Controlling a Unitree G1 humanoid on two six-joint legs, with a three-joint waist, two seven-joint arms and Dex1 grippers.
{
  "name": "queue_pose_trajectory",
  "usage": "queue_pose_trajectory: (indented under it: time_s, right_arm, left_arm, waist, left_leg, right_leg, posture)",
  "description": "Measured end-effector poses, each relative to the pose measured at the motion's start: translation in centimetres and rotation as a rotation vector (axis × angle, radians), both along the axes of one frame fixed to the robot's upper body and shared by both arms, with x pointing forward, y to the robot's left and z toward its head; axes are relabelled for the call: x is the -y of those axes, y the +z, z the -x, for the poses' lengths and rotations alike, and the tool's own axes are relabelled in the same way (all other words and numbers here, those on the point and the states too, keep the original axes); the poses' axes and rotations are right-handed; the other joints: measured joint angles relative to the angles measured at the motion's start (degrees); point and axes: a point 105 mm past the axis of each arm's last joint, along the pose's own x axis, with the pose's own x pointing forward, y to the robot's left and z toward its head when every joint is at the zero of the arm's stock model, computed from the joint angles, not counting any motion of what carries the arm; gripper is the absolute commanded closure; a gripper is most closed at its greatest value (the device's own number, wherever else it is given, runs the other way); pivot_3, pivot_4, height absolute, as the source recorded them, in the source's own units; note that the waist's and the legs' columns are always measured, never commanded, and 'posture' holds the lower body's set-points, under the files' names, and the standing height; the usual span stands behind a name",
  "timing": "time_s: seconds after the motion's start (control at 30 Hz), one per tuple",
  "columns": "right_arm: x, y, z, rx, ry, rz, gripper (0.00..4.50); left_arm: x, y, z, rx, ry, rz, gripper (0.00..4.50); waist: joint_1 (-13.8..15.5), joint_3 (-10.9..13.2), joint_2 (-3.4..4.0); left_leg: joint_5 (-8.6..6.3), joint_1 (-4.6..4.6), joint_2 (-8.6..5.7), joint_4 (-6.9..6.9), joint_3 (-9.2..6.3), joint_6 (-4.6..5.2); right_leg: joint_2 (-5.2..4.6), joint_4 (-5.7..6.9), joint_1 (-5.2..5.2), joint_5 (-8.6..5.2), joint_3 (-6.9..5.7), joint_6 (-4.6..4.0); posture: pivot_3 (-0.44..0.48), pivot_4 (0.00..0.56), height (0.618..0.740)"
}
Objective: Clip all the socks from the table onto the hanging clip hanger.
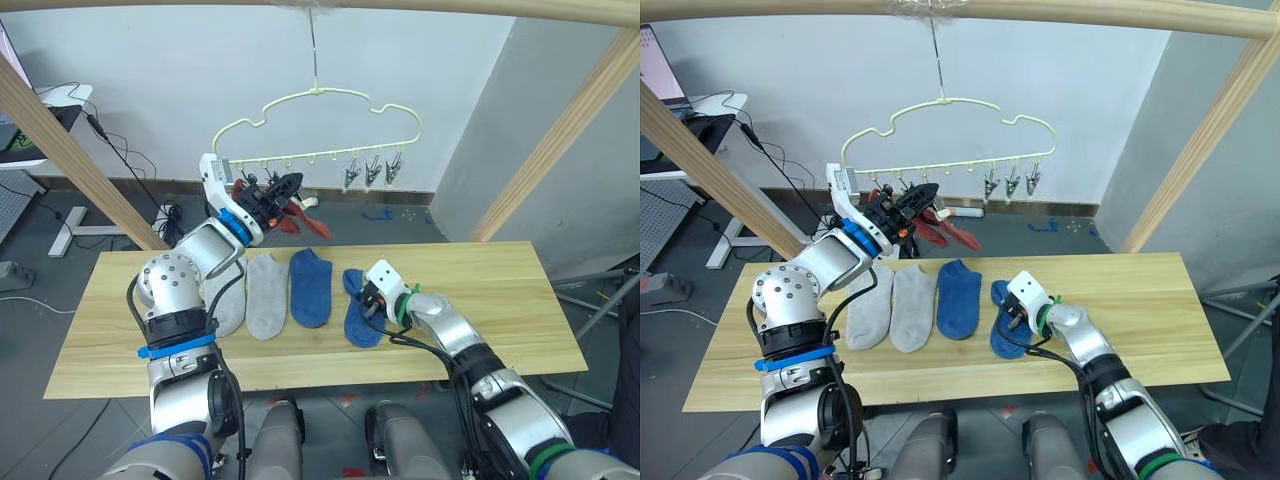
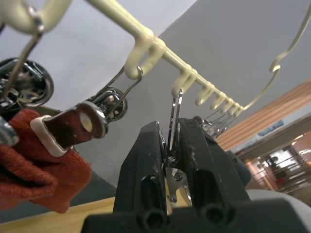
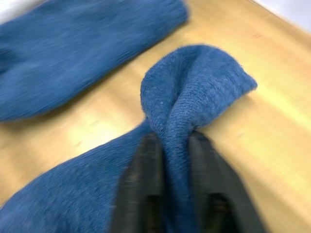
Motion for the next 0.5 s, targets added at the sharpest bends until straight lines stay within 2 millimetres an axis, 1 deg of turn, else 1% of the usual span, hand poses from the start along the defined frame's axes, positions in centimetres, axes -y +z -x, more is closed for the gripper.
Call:
queue_pose_trajectory:
  time_s: [0.07,0.1,0.13,0.2,0.27,0.3,0.37,0.5]
  right_arm:
    - [0.0,0.4,0.6,-0.014,0.0,-0.04,4.45]
    - [-0.3,2.1,1.0,0.007,0.002,-0.099,4.45]
    - [-0.5,3.1,1.1,0.027,0.01,-0.123,4.45]
    - [-0.8,6.7,1.0,0.109,0.025,-0.173,4.45]
    - [-1.4,10.1,1.3,0.191,0.053,-0.201,4.45]
    - [-1.7,11.1,1.6,0.21,0.059,-0.207,4.45]
    - [-2.4,12.3,2.1,0.216,0.076,-0.229,4.45]
    - [-3.3,13.0,2.8,0.174,0.082,-0.266,4.45]
  left_arm:
    - [0.2,0.1,0.1,-0.005,-0.017,0.01,4.28]
    - [0.1,0.1,0.2,-0.009,-0.031,0.011,4.28]
    - [0.0,0.1,0.2,-0.01,-0.032,0.011,4.28]
    - [0.0,0.2,0.3,-0.011,-0.041,0.008,4.28]
    - [-0.3,0.2,0.3,-0.01,-0.036,-0.008,4.28]
    - [-0.4,0.3,0.3,-0.009,-0.035,-0.011,4.28]
    - [-0.3,0.3,0.4,-0.007,-0.04,-0.013,4.28]
    - [0.0,0.4,0.4,-0.002,-0.05,-0.012,4.28]
  waist:
    - [-0.02,0.0,0.0]
    - [-0.07,0.0,0.0]
    - [-0.17,0.0,0.01]
    - [-0.18,0.0,0.01]
    - [-0.13,0.0,0.0]
    - [-0.11,0.0,0.0]
    - [0.02,0.0,0.0]
    - [0.04,0.0,0.0]
  left_leg:
    - [0.01,-0.02,-0.01,0.0,0.0,-0.02]
    - [0.02,-0.05,0.01,0.0,0.01,-0.03]
    - [0.03,-0.06,0.01,-0.01,0.02,-0.04]
    - [0.04,-0.05,0.01,0.0,-0.01,-0.06]
    - [0.04,-0.05,0.01,-0.01,-0.03,-0.07]
    - [0.04,-0.05,0.01,-0.02,-0.03,-0.08]
    - [0.04,-0.06,0.0,-0.02,-0.03,-0.08]
    - [0.04,-0.08,-0.03,-0.02,0.0,-0.07]
  right_leg:
    - [0.0,0.02,-0.04,0.0,0.0,0.0]
    - [0.0,0.03,-0.08,0.0,0.01,0.0]
    - [0.0,0.03,-0.08,0.01,0.02,0.0]
    - [0.0,0.03,-0.08,0.01,0.0,0.0]
    - [0.01,0.02,-0.08,0.01,-0.02,0.0]
    - [0.01,0.02,-0.08,0.01,-0.02,0.0]
    - [0.0,-0.01,-0.08,0.01,-0.02,0.0]
    - [-0.03,-0.02,-0.09,0.01,0.0,-0.01]
  posture:
    - [-0.011,0.228,0.74]
    - [-0.013,0.228,0.74]
    - [-0.017,0.228,0.74]
    - [-0.022,0.227,0.74]
    - [-0.029,0.225,0.74]
    - [-0.029,0.225,0.74]
    - [-0.029,0.225,0.74]
    - [-0.036,0.224,0.74]
